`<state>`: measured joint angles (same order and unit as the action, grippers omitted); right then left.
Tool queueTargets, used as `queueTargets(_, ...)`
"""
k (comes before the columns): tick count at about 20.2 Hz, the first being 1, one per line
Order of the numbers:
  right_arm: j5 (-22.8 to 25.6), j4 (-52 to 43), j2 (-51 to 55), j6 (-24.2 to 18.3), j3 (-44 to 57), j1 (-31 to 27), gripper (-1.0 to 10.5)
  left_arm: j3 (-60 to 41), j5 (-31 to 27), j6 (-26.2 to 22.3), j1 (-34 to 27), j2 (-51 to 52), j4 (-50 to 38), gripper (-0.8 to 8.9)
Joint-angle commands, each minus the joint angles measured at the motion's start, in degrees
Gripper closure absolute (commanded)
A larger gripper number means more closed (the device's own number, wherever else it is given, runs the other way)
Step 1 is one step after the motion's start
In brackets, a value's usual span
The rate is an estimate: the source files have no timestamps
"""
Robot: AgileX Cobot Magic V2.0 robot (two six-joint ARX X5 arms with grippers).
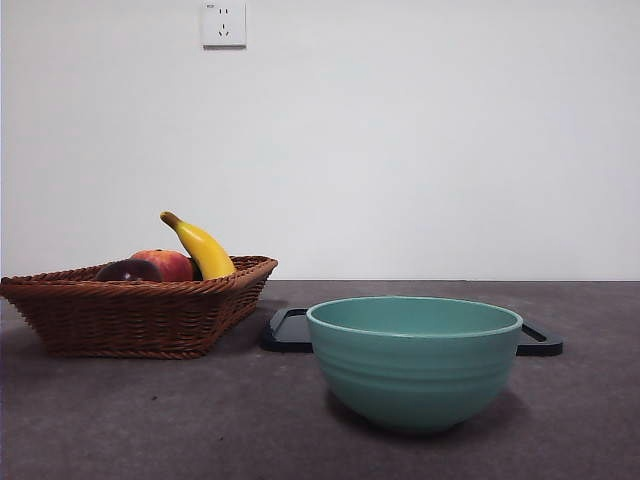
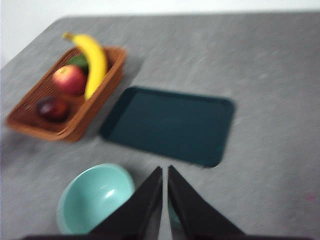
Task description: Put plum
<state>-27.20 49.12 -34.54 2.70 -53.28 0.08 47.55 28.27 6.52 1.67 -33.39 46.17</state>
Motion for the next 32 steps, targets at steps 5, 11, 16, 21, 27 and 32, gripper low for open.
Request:
queueTargets(5, -3.5, 9.8, -7.6, -4.2, -6.7, 5.5, 9.4, 7.8, 2.5, -8.7, 3.0, -4.6, 10.1, 8.05)
queueTargets(11, -3.4, 15.0, -8.9, -6.2, -7.1, 11.6, 9.4, 9.4, 4.0, -10.6, 5.0, -5.6, 14.7, 8.05)
queueTargets(16, -3.4, 14.3, -8.9, -6.4, -7.1, 12.6, 9.3, 9.4, 3.9, -10.6, 5.0, -5.6, 14.2, 7.51)
queueTargets(21, -3.4, 13.9, -8.9, -6.1, -7.1, 12.6, 5.8, 9.4, 3.8, -10.6, 5.0, -5.6, 14.1, 3.96)
queueTargets(27, -3.4, 13.9, -9.0, -6.1, -7.1, 12.6, 5.8, 9.4, 3.4, -10.1, 5.1, -6.9, 13.7, 3.36)
queueTargets(32, -3.4, 13.9, -9.0, -5.9, -7.1, 12.6, 5.8, 9.4, 2.2, -9.1, 5.3, -11.7, 8.2, 3.37)
